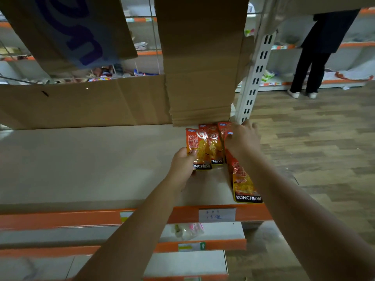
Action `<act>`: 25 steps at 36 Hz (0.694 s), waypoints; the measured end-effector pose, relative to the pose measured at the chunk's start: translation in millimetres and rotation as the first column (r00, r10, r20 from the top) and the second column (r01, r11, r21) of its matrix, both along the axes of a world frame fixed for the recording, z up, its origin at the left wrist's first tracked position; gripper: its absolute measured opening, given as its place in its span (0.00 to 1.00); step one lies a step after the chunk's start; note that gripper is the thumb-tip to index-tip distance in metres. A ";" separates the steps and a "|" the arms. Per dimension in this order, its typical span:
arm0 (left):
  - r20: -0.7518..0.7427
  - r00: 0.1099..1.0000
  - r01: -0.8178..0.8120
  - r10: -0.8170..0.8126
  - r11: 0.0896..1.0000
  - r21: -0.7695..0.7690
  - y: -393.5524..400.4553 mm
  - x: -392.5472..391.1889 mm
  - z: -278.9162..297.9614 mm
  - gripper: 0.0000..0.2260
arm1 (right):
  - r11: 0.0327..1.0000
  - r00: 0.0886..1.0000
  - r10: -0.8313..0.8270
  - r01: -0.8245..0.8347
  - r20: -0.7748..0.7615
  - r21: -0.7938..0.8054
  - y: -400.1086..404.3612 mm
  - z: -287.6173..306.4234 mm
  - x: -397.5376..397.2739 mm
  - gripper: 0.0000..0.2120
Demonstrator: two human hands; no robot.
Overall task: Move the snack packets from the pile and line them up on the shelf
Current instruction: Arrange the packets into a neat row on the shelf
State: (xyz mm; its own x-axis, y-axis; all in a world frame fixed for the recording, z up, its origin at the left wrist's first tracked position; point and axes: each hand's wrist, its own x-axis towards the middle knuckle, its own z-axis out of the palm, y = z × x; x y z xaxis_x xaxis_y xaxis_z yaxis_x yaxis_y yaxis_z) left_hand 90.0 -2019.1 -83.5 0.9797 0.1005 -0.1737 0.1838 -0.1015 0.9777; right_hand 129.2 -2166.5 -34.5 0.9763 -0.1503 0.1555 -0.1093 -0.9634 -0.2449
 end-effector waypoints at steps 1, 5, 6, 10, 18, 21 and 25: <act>0.003 1.000 0.011 -0.011 0.999 0.042 -5.0 1.2 -0.1 0.09 | 1.000 1.000 -0.001 0.001 -0.003 -0.005 -4.8 0.9 -0.6 0.17; -0.010 0.999 0.041 -0.040 0.968 0.247 -19.2 7.1 0.4 0.12 | 1.000 0.999 -0.011 0.010 -0.033 -0.014 -19.8 -1.0 -0.7 0.22; -0.014 0.999 0.049 -0.047 0.952 0.301 -21.6 8.1 1.0 0.13 | 1.000 0.999 -0.015 0.014 -0.040 -0.014 -22.0 -2.5 0.0 0.22; 0.007 0.998 0.044 -0.055 0.872 0.488 -26.9 8.2 3.8 0.13 | 0.999 0.998 -0.033 0.031 -0.056 -0.031 -27.1 -6.1 0.2 0.23; 0.002 0.991 0.078 -0.134 0.587 0.806 -26.7 8.9 7.5 0.15 | 1.000 0.998 0.002 -0.001 -0.062 0.004 -31.3 -10.0 1.3 0.25; -0.039 0.985 0.106 -0.166 0.418 0.902 -23.5 11.9 7.5 0.18 | 1.000 0.999 0.012 -0.011 -0.050 0.024 -34.4 -9.3 0.9 0.24; -0.064 0.982 0.118 -0.179 0.311 0.943 -20.9 17.5 12.8 0.20 | 0.999 0.998 0.020 -0.019 -0.053 0.028 -38.8 -10.3 2.6 0.21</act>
State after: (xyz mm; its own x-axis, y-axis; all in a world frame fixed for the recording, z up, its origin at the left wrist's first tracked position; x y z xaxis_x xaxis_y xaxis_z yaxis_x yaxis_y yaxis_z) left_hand 107.5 -2040.0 -70.6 0.9995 0.0176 -0.0248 0.0225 -0.9770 0.2122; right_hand 131.8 -2205.3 -44.8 0.9859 -0.1347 0.0992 -0.1042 -0.9585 -0.2654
